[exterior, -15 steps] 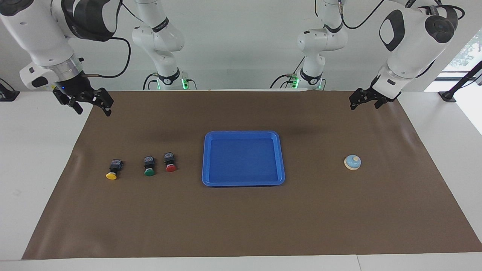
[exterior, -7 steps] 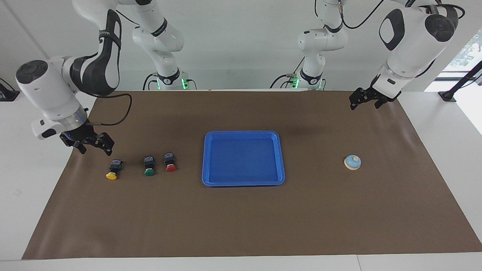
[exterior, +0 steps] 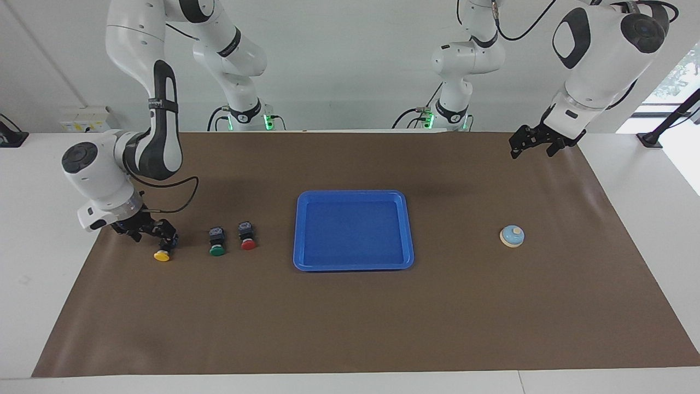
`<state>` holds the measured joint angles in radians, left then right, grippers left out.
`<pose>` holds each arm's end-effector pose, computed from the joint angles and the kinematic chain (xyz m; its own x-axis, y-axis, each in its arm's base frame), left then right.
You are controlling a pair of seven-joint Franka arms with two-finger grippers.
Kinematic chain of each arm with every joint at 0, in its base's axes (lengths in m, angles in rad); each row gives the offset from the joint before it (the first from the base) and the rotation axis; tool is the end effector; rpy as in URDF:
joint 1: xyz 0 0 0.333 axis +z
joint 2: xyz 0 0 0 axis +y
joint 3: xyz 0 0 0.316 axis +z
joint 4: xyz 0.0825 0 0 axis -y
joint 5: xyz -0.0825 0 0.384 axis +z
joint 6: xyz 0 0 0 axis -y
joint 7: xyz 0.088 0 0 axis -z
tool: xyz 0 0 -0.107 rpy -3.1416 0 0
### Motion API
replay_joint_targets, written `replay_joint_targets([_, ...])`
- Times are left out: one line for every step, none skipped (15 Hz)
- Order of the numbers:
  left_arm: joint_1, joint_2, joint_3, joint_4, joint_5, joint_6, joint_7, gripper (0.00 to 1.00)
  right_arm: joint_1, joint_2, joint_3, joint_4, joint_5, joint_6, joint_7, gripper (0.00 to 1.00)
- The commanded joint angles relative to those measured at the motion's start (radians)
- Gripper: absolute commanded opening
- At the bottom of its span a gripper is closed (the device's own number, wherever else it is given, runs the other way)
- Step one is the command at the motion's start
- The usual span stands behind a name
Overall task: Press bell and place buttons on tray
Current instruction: 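Grasp the yellow-capped button with the right gripper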
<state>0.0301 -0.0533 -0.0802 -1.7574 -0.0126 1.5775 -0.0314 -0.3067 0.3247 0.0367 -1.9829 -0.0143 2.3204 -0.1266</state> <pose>0.5302 -0.0289 0.5663 0.9918 -0.0176 -0.1266 -0.0172 -0.9998 0.0043 0.5859 -0.1633 0.3035 0.9907 -0.1353 0.0131 -0.1353 -0.9908 0.0006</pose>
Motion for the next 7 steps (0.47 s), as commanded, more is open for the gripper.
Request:
replay_joint_targets([-0.013,-0.014,0.007,0.003,0.016,0.001,-0.005,1.0,-0.006,-0.026,0.011,-0.034,0.014,-0.004,-0.031,0.99])
replay_joint_targets([-0.007,-0.016,0.007,0.003,0.016,0.002,-0.005,1.0,0.001,-0.027,0.011,-0.04,0.016,-0.004,-0.034,1.0])
replay_joint_targets([-0.006,-0.017,0.008,0.003,0.016,0.001,-0.005,1.0,0.009,-0.027,0.011,-0.046,0.014,-0.003,-0.034,1.0])
replay_joint_targets([-0.006,-0.019,0.008,0.003,0.016,0.001,-0.008,1.0,0.015,-0.026,0.011,-0.05,0.016,0.005,-0.033,0.99])
replay_joint_targets([-0.007,-0.023,0.008,0.003,0.016,-0.004,-0.008,1.0,0.023,-0.016,0.011,-0.051,0.016,0.017,-0.03,1.0])
replay_joint_targets([-0.007,-0.026,0.008,0.004,0.016,-0.001,-0.008,1.0,0.023,-0.006,0.011,-0.051,0.016,0.039,-0.031,0.99])
replay_joint_targets([-0.006,-0.028,0.008,0.004,0.016,-0.002,-0.008,1.0,0.023,0.0,0.011,-0.051,0.016,0.048,-0.034,0.99])
